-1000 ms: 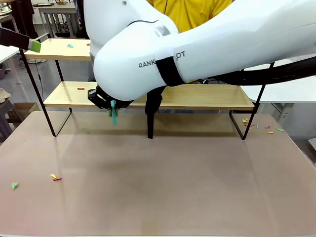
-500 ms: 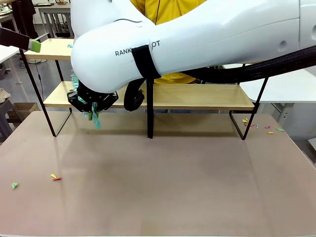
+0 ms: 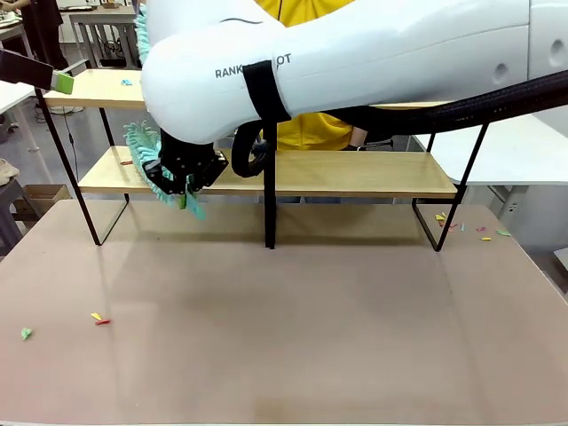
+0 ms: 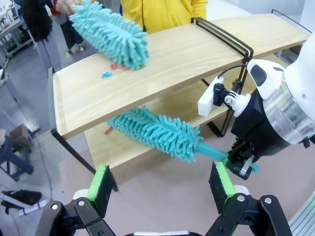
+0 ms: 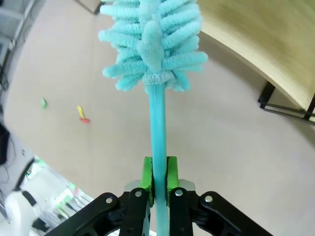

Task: Clean the shelves.
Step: Clean another randomly selected level of the Shelf with the Duster.

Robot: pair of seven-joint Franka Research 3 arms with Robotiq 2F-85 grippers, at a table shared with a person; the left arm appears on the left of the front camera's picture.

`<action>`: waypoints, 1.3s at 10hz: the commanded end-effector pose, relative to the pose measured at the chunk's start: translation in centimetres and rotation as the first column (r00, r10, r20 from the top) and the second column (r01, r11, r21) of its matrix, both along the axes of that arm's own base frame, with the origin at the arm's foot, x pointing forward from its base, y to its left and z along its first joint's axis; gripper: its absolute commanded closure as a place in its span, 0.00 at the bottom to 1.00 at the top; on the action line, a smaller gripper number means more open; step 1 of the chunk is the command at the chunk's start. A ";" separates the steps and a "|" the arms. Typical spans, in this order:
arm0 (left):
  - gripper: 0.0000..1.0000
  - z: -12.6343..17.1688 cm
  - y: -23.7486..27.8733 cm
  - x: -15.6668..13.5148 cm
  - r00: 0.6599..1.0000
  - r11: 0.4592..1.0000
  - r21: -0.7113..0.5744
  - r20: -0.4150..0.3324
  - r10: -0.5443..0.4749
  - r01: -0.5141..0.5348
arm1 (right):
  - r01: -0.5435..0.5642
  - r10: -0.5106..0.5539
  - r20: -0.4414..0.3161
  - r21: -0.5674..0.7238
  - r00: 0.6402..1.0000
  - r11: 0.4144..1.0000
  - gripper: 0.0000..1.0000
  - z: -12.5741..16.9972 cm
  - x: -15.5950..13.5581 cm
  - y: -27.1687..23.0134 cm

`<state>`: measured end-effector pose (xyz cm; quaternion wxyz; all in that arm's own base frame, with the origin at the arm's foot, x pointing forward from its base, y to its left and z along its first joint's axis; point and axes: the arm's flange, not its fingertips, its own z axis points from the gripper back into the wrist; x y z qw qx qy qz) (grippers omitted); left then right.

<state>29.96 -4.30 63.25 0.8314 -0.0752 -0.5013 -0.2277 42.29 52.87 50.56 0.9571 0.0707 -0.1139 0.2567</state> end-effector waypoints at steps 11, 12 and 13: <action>0.00 -0.1 0.0 0.0 1.000 1.000 0.000 0.006 0.004 -0.004 | -0.702 0.721 -0.241 0.174 0.650 0.691 0.87 4.3 -1.7 -14.9; 0.00 -0.1 0.0 0.0 1.000 1.000 0.000 0.006 0.004 -0.004 | -0.690 0.709 -0.237 0.172 0.664 0.703 0.87 4.5 -1.9 -16.1; 0.00 -0.1 0.0 0.0 1.000 1.000 0.000 0.006 0.004 -0.004 | -0.665 0.685 -0.244 0.171 0.686 0.727 0.87 5.4 -2.5 -19.1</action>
